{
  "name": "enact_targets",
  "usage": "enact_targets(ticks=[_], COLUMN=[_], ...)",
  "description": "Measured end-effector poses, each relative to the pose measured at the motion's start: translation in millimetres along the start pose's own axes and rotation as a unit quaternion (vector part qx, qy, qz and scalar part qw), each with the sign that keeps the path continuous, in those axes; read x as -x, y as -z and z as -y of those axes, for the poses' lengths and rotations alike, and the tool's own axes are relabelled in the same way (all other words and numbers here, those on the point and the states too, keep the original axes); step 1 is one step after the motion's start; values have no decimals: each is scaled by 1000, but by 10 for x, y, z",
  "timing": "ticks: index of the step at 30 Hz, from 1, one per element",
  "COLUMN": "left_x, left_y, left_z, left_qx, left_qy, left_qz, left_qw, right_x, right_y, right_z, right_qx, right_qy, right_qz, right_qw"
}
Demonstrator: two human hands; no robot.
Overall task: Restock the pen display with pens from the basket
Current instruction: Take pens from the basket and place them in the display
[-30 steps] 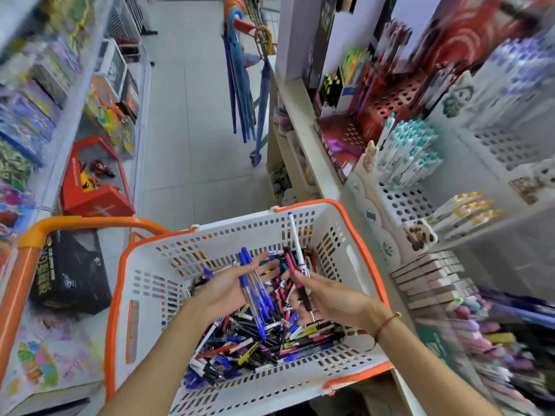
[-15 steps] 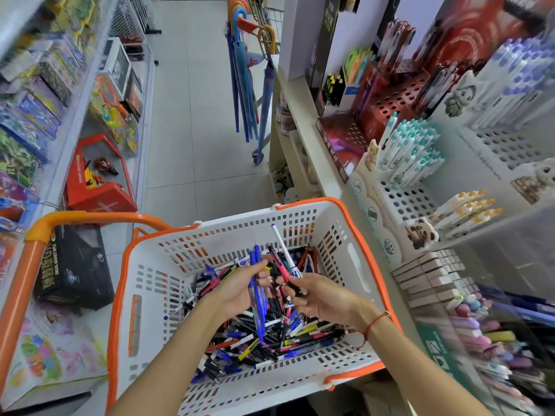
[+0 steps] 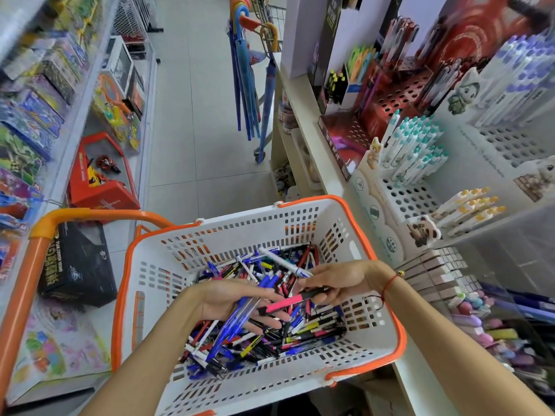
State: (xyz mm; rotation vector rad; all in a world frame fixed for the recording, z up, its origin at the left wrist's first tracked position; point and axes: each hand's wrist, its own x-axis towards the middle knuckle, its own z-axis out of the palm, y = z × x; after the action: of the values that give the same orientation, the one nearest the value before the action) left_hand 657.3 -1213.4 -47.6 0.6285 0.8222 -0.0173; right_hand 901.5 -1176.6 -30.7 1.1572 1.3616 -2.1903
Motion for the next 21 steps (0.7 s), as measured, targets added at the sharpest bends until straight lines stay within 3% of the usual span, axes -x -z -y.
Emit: enact_targets(ticks=[5, 9, 14, 18, 21], left_x=[-62, -166, -182, -209, -185], left_y=[-106, -152, 22, 219, 243], left_z=[-39, -116, -47, 124, 138], left_qx=[-15, 28, 97, 220, 231], left_qy=[-16, -34, -79, -155, -188], left_qz=[62, 18, 42, -41, -136], left_qw=[998, 999, 991, 962, 945], right_x=[-173, -425, -217, -13, 108], right_y=[-20, -80, -14, 146, 172], right_z=[81, 151, 153, 38, 31], right_qx=[90, 198, 103, 74, 111], right_qy=[19, 53, 116, 99, 72], right_qz=[-181, -255, -296, -309, -273], right_qw=[979, 945, 942, 943, 953])
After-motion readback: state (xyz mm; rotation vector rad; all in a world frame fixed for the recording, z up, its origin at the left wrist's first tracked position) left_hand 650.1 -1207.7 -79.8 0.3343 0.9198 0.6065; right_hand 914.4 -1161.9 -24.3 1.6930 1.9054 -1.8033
